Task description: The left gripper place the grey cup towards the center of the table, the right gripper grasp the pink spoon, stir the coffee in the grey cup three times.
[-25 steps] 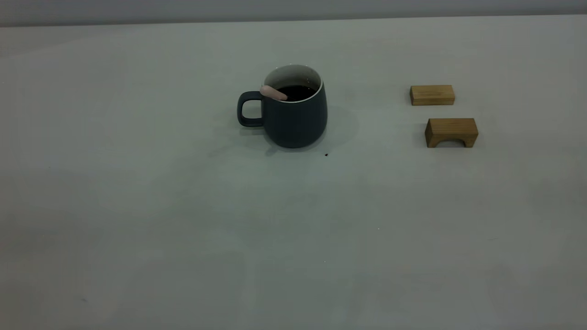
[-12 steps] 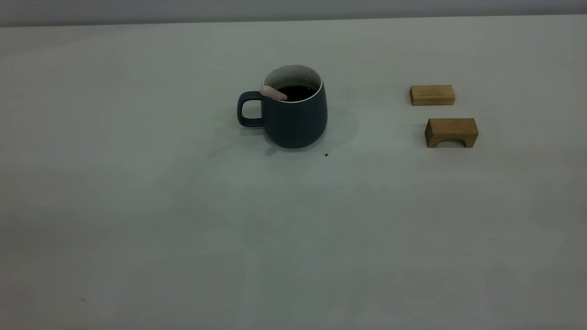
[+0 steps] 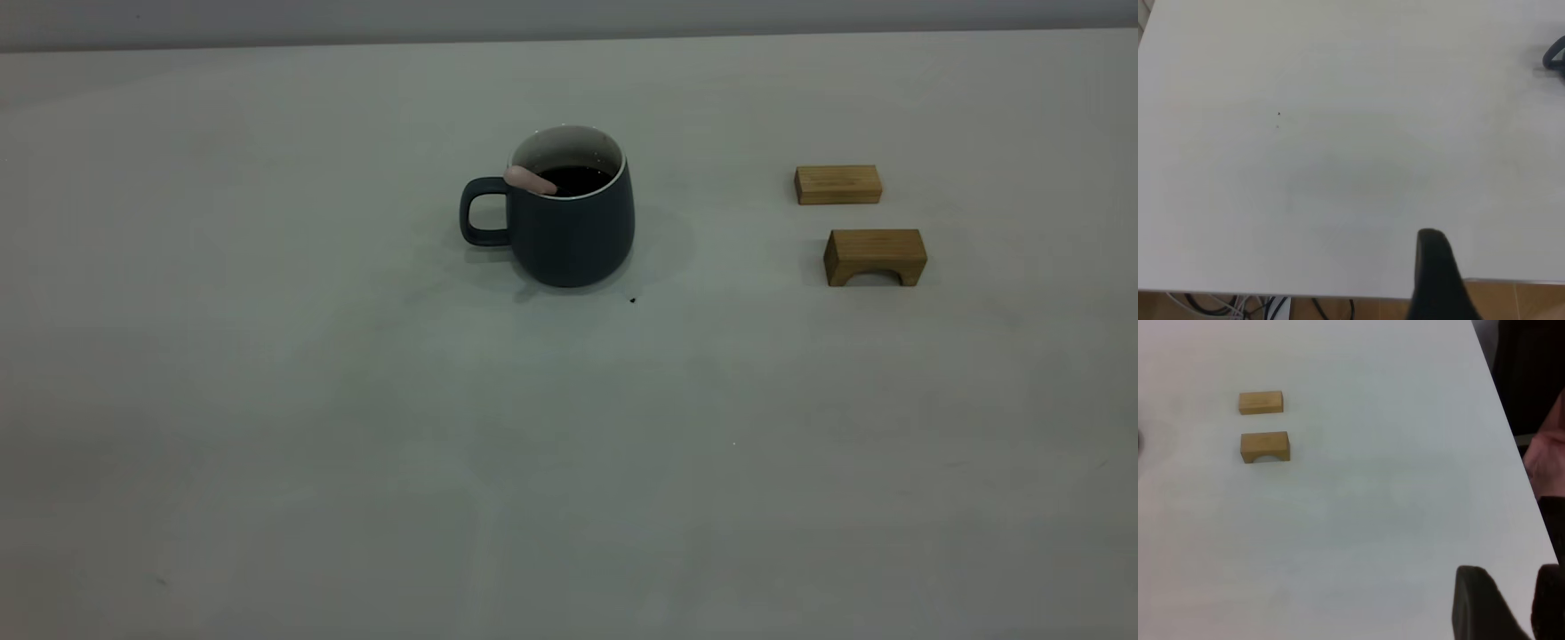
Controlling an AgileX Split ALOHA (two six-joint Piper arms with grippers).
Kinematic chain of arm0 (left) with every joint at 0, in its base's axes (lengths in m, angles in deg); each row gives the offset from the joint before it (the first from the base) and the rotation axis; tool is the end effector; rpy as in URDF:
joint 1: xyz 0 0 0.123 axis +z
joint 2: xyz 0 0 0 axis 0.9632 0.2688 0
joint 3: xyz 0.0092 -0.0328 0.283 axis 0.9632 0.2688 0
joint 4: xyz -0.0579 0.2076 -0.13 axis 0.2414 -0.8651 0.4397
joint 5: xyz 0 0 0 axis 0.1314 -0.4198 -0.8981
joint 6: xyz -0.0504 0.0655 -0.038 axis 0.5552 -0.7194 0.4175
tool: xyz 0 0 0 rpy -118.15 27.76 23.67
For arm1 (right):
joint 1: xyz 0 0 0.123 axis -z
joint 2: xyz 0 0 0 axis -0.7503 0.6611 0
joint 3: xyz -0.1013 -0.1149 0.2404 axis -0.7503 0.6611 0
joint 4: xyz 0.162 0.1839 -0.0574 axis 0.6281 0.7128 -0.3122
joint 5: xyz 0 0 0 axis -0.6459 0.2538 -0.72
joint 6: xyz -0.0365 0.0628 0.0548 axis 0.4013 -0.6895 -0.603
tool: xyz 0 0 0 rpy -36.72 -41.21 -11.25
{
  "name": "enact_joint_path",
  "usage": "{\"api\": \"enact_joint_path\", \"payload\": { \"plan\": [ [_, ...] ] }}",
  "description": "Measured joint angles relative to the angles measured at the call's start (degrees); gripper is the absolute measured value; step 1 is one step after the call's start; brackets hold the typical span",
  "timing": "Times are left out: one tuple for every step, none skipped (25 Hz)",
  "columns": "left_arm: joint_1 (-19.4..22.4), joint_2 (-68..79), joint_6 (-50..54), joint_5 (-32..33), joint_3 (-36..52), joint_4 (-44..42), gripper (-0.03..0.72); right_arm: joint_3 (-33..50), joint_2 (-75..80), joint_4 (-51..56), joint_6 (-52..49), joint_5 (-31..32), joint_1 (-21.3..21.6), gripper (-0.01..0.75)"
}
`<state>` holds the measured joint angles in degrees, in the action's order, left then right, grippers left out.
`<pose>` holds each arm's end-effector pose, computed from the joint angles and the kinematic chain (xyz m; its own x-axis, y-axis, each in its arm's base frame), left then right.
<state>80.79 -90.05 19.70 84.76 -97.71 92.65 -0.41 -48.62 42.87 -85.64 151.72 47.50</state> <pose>-0.0086 -0.0058 0.2680 -0.5114 -0.0415 -0.8583 -0.0568 0.9983 -0.0144 -0.0021 -0.0091 0.2641 -0.5522 0.0189 -0.8335 0.0811 0.9962 -0.0311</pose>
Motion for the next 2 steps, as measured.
{"api": "enact_joint_path", "payload": {
  "plan": [
    [0.0, 0.0, 0.0, 0.0, 0.0, 0.0, 0.528, 0.0, 0.0, 0.0, 0.0, 0.0, 0.0, 0.237],
    [0.0, 0.0, 0.0, 0.0, 0.0, 0.0, 0.528, 0.0, 0.0, 0.0, 0.0, 0.0, 0.0, 0.237]
  ]
}}
